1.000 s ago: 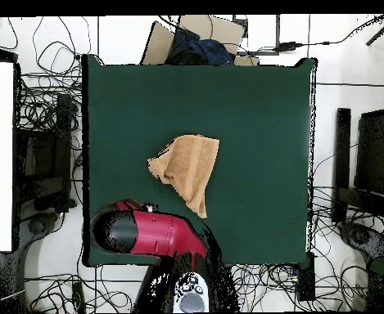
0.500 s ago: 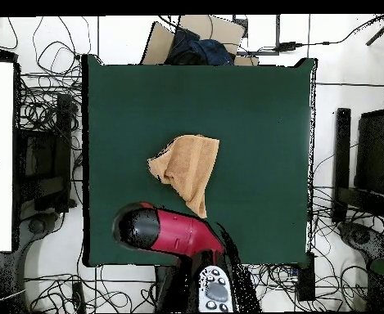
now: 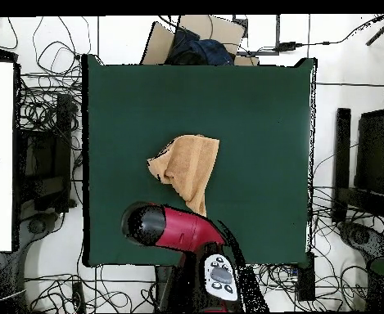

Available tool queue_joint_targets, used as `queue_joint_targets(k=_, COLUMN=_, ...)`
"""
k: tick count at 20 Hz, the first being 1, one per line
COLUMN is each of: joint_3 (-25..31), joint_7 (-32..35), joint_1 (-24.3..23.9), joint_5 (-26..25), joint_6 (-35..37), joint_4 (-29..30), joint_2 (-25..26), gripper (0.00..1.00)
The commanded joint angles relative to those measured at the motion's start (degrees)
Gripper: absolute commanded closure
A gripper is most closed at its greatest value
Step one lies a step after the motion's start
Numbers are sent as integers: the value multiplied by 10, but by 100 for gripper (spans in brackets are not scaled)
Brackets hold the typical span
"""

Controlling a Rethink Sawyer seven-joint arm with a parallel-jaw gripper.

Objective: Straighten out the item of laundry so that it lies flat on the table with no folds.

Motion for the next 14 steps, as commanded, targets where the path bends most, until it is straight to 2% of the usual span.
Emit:
queue_joint_targets(k=1, joint_3=41, joint_7=98, joint_1=-1, joint_5=12, joint_6=-15, joint_4=-16, joint_2=17, gripper=0)
queue_joint_targets(k=7, joint_3=32, joint_7=104, joint_1=12, joint_5=10, joint_6=-12, joint_4=-21, joint_2=12, gripper=0)
queue_joint_targets(k=10, joint_3=17, joint_7=123, joint_1=30, joint_5=13, joint_6=-5, joint_4=15, joint_2=-26, gripper=0)
queue_joint_targets(k=14, joint_3=6, joint_7=126, joint_1=37, joint_5=15, joint_6=17, joint_4=32, joint_2=-55, gripper=0)
